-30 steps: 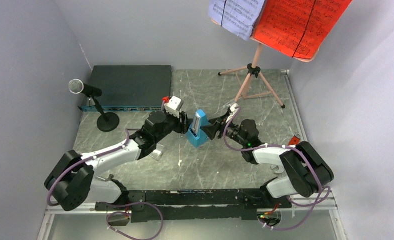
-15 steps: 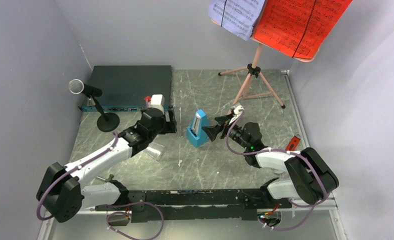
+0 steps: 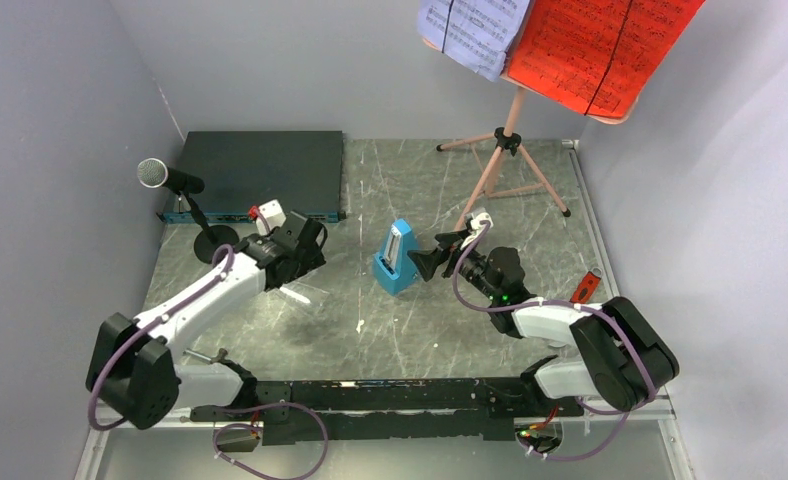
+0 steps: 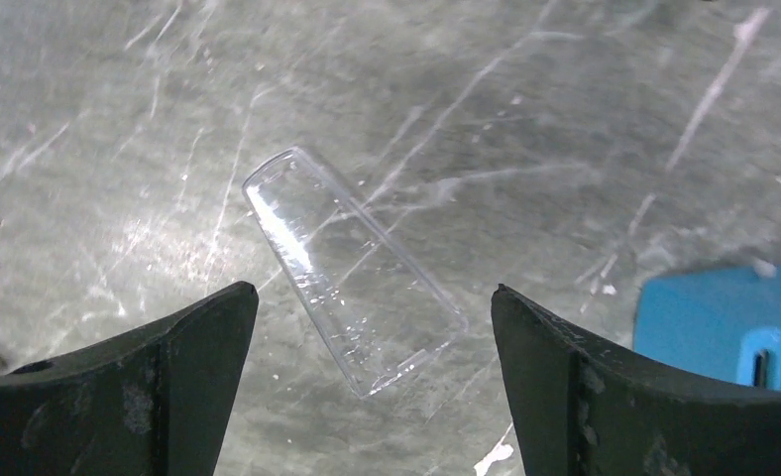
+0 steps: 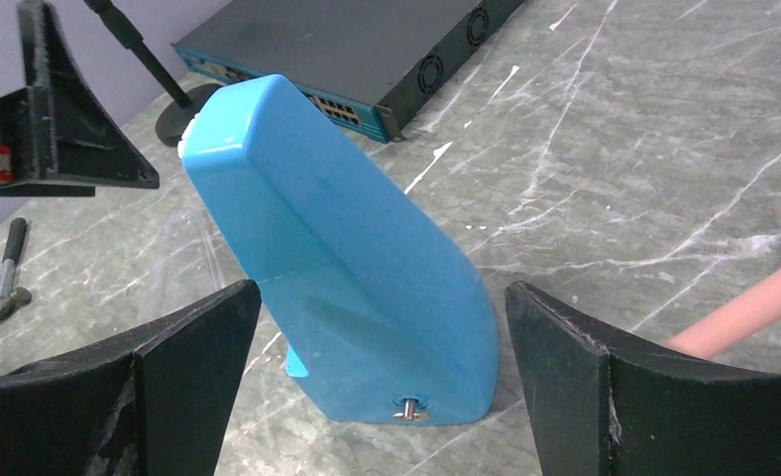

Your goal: Pack up the instrument practice props

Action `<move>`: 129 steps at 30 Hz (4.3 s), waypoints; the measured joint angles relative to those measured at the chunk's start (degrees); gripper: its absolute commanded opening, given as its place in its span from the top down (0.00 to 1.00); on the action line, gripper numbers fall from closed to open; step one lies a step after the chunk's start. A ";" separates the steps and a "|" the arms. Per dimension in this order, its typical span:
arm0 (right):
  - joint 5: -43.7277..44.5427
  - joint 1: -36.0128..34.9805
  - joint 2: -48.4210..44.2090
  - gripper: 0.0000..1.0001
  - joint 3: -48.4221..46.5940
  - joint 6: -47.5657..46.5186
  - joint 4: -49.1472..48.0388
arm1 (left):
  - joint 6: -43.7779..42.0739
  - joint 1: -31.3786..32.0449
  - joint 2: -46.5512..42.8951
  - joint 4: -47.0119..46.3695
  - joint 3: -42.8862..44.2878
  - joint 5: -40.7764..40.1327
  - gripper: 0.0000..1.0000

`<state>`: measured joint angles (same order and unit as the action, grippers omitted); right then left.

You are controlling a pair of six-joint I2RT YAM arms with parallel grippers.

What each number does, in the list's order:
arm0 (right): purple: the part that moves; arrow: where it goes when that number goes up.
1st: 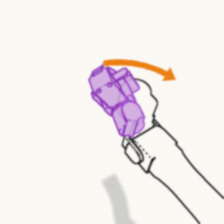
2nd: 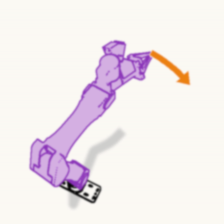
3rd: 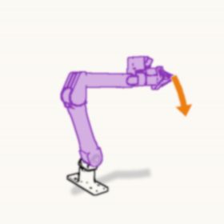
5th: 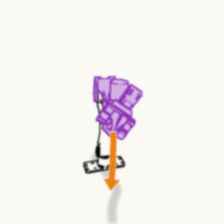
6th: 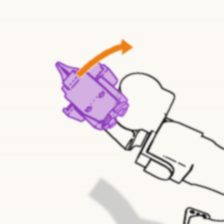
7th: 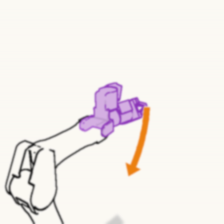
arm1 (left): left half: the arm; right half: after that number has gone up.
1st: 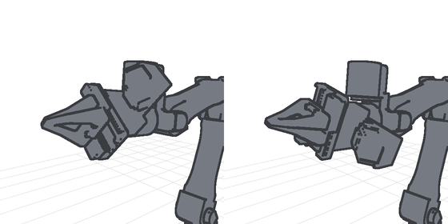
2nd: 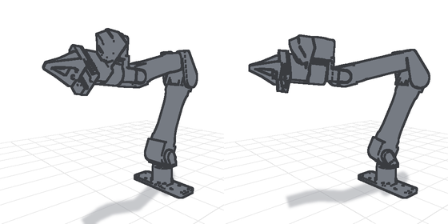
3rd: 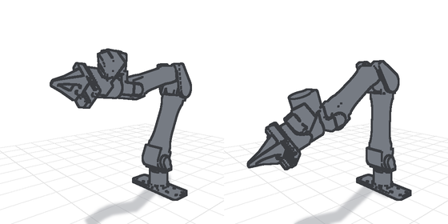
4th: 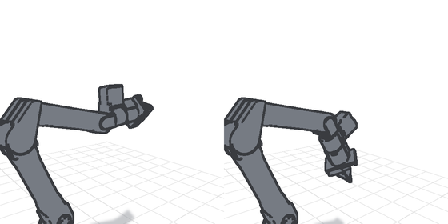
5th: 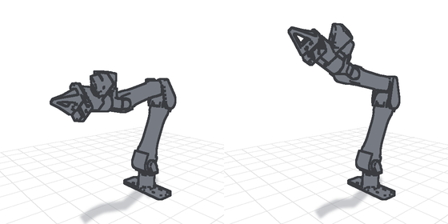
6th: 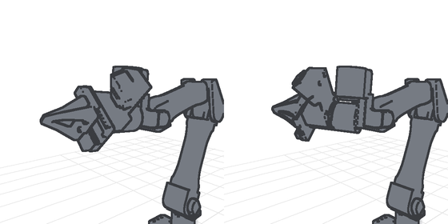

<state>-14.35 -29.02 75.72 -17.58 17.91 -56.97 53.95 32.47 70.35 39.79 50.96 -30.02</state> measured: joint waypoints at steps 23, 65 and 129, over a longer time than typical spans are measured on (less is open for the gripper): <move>0.59 0.00 -0.74 0.00 0.00 -0.42 0.35 | 18.21 -16.13 19.91 11.85 6.51 12.76 0.14; 0.66 0.00 -2.08 0.00 1.27 -0.39 -0.17 | 2.43 -21.11 5.95 -9.11 -4.81 20.41 0.68; 1.31 -0.70 -13.94 0.00 6.99 -2.27 4.04 | -51.87 3.26 14.01 -115.21 -25.99 54.23 0.97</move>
<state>-13.04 -29.71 61.78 -10.59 15.64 -52.93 2.09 35.73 84.36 -75.42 24.97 24.21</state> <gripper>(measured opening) 0.994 0.526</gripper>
